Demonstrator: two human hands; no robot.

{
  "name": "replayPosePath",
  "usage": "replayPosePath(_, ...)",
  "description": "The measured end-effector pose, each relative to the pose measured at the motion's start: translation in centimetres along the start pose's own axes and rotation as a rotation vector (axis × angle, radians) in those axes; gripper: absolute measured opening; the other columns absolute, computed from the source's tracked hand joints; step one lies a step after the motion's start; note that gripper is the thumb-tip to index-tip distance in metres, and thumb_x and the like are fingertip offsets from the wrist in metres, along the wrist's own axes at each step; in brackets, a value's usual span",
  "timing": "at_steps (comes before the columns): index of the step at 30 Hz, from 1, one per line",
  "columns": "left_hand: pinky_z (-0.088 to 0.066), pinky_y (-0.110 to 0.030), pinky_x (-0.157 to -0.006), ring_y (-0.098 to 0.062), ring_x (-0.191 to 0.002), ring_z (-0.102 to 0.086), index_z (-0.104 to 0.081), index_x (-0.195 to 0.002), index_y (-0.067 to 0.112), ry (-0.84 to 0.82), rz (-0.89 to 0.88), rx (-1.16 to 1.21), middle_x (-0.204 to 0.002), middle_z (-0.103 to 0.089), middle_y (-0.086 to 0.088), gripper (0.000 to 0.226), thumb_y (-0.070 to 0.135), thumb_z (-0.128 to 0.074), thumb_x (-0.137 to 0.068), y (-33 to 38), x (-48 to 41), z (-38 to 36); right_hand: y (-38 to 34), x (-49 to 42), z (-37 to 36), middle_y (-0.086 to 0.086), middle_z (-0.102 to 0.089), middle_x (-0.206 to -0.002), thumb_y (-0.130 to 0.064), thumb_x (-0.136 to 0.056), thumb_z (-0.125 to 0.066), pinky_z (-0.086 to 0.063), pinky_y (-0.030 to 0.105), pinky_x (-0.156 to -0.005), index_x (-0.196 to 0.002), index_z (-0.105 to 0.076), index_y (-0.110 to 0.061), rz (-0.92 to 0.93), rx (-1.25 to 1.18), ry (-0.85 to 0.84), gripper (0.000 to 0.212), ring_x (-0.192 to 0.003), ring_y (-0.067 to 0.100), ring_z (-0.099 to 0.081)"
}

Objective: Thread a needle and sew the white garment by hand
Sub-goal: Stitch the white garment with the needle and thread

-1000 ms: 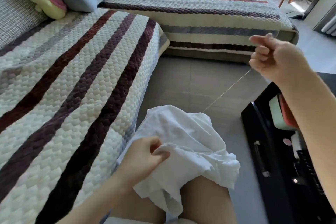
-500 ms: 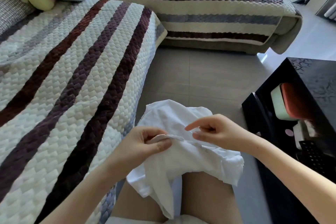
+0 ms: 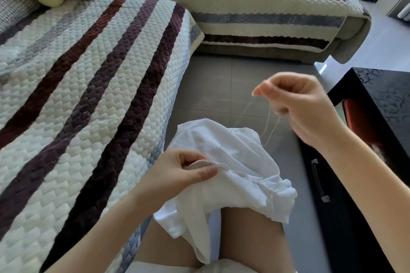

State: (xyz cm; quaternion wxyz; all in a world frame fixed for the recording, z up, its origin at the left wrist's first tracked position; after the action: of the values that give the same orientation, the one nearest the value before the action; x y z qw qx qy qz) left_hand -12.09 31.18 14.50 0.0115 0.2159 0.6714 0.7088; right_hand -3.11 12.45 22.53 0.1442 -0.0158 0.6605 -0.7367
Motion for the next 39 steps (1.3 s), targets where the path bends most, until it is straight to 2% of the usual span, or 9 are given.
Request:
replayPosePath(3,-0.045,-0.013,-0.059,-0.002,-0.063,-0.063,-0.075,-0.069,0.018,-0.021,0.011,0.007,-0.065,-0.069,0.006,0.006,0.022,-0.073,-0.072,0.2,-0.1,-0.4,-1.1,-2.6,1.0,-0.015,-0.044,-0.042,-0.017,-0.088,-0.066,-0.022,0.016,-0.044,-0.07,-0.068,-0.016,0.096,0.159,0.189,0.018,-0.043,0.004,-0.026)
replayPosePath(7,-0.049,-0.023,-0.068,-0.01,-0.072,-0.065,-0.077,-0.077,0.014,-0.039,0.049,-0.054,-0.074,-0.071,-0.003,0.018,0.031,-0.079,-0.072,-0.2,-0.1,-0.3,-1.4,-5.2,2.2,0.016,-0.054,-0.059,-0.014,-0.086,-0.067,-0.032,0.017,-0.055,-0.071,-0.069,-0.003,0.181,0.258,0.38,0.019,-0.057,0.016,-0.041)
replayPosePath(13,-0.046,-0.016,-0.061,-0.004,-0.065,-0.062,-0.076,-0.07,0.015,-0.03,0.096,-0.07,-0.065,-0.067,0.004,0.019,0.033,-0.075,-0.065,-0.6,0.1,-0.4,-1.8,-7.7,3.7,-0.008,-0.044,-0.052,-0.024,-0.086,-0.062,-0.035,0.023,-0.058,-0.065,-0.06,-0.001,0.258,0.5,0.545,0.031,-0.052,0.008,-0.039)
replayPosePath(18,-0.047,-0.015,-0.061,-0.004,-0.066,-0.063,-0.076,-0.071,0.015,-0.056,0.115,-0.05,-0.066,-0.068,0.004,0.017,0.031,-0.074,-0.066,-0.7,0.2,-0.7,-0.6,-8.7,3.8,-0.017,-0.04,-0.054,-0.025,-0.09,-0.058,-0.028,0.024,-0.06,-0.069,-0.056,-0.015,0.175,0.739,0.574,0.023,-0.052,0.0,-0.039)
replayPosePath(22,-0.05,-0.018,-0.068,-0.007,-0.073,-0.066,-0.077,-0.075,0.014,-0.065,0.107,-0.029,-0.075,-0.072,0.0,0.014,0.027,-0.075,-0.07,-0.8,0.2,-0.7,1.8,-8.2,2.9,-0.016,-0.045,-0.056,-0.026,-0.091,-0.058,-0.03,0.025,-0.062,-0.069,-0.059,-0.015,0.092,0.788,0.482,0.024,-0.064,0.013,-0.048)
replayPosePath(29,-0.042,-0.027,-0.064,-0.016,-0.069,-0.057,-0.069,-0.081,-0.005,-0.134,0.171,-0.162,-0.073,-0.061,-0.009,0.041,0.033,-0.076,-0.069,-1.4,0.6,-1.3,0.7,-7.5,5.4,0.004,-0.056,-0.074,-0.024,-0.095,-0.051,-0.026,0.027,-0.064,-0.08,-0.058,-0.007,0.124,1.036,0.62,0.023,-0.075,0.024,-0.054)
replayPosePath(33,-0.044,-0.019,-0.057,-0.009,-0.059,-0.057,-0.072,-0.07,0.008,-0.185,0.17,-0.136,-0.063,-0.062,0.001,0.02,0.027,-0.077,-0.07,-0.8,0.4,-1.5,1.3,-8.1,4.9,0.015,-0.067,-0.085,-0.023,-0.096,-0.05,-0.026,0.028,-0.065,-0.089,-0.062,-0.002,0.126,1.114,0.637,0.026,-0.083,0.033,-0.06)
replayPosePath(36,-0.045,-0.019,-0.059,-0.009,-0.062,-0.059,-0.074,-0.073,0.01,-0.214,0.154,-0.093,-0.064,-0.064,0.002,0.016,0.025,-0.077,-0.07,-0.6,0.4,-1.9,2.4,-8.2,4.2,0.012,-0.067,-0.085,-0.025,-0.095,-0.051,-0.031,0.029,-0.067,-0.089,-0.063,-0.005,0.06,1.06,0.561,0.024,-0.086,0.032,-0.061)
replayPosePath(39,-0.047,-0.019,-0.063,-0.01,-0.068,-0.061,-0.075,-0.077,0.009,-0.176,0.122,-0.058,-0.07,-0.066,-0.002,0.02,0.028,-0.075,-0.071,-0.6,0.5,-1.5,3.4,-6.9,2.1,0.004,-0.06,-0.079,-0.038,-0.088,-0.062,-0.038,0.031,-0.074,-0.119,-0.055,-0.014,-0.038,0.934,0.338,0.04,-0.082,0.021,-0.057)
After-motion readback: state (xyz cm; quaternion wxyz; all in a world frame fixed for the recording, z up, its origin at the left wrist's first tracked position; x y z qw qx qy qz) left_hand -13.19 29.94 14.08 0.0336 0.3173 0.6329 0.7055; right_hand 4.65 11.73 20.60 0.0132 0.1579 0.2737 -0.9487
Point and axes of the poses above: each hand's wrist, its own x-axis away from the middle knuckle, its own z-axis out of the back of the hand, y = z × x, the point moved 7 cm from there along -x, towards the middle knuckle
